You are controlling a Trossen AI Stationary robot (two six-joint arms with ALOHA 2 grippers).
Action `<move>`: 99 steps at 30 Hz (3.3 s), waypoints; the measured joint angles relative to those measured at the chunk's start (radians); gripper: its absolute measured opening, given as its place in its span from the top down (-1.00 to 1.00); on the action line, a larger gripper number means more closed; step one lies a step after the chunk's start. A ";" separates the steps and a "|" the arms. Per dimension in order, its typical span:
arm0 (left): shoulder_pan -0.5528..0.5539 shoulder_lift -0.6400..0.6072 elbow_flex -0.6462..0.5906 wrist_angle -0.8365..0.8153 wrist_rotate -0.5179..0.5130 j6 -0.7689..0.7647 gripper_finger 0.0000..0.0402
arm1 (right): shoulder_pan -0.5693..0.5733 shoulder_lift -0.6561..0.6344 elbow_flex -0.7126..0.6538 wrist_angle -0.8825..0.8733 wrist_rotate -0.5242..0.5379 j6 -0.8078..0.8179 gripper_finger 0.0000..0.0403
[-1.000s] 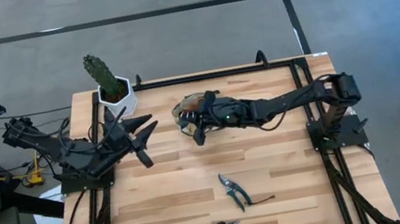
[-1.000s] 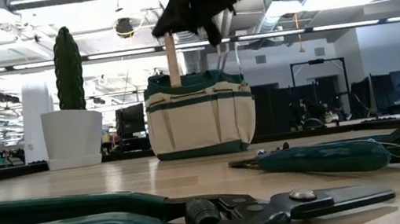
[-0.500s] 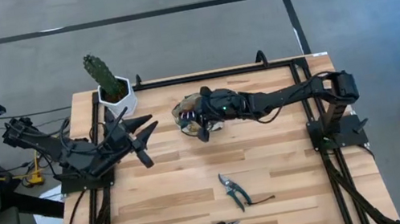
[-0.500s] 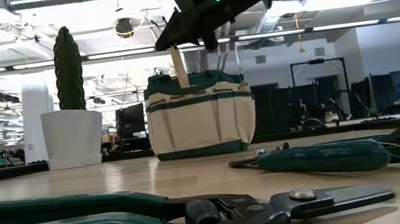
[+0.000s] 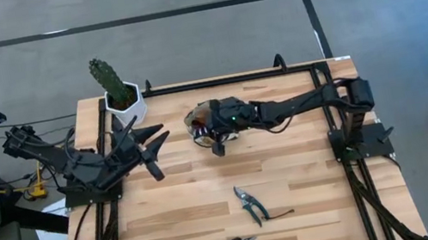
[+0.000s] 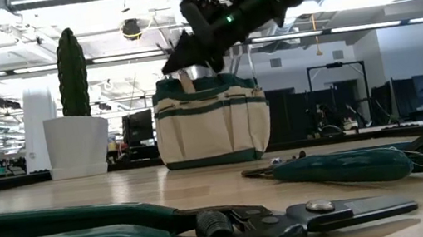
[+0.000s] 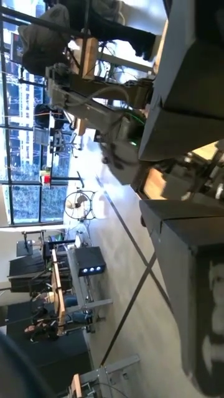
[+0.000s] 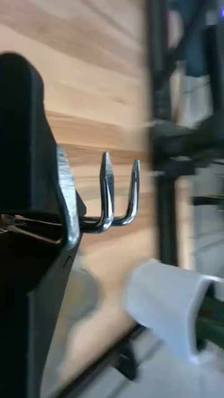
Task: Pick & Place Garden tools in Gardening bag
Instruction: Put the hand rake into the side pocket of the gardening bag, then adjust the gardening bag on the table
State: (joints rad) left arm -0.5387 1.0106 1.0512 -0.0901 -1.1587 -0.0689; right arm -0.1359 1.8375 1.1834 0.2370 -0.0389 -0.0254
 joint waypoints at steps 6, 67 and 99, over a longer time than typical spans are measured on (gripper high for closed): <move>-0.001 0.004 0.000 -0.004 0.004 -0.021 0.49 | 0.000 0.028 -0.002 -0.012 -0.009 -0.031 1.00; -0.012 0.004 0.000 -0.008 0.031 -0.022 0.49 | 0.048 -0.471 0.149 -0.468 0.039 0.041 0.34; -0.079 0.004 0.000 -0.194 0.032 -0.227 0.58 | 0.554 -0.505 0.148 -0.850 0.526 0.449 1.00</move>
State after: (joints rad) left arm -0.6181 1.0145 1.0508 -0.2842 -1.1271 -0.2963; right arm 0.4179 1.3326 1.3312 -0.6135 0.4867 0.4240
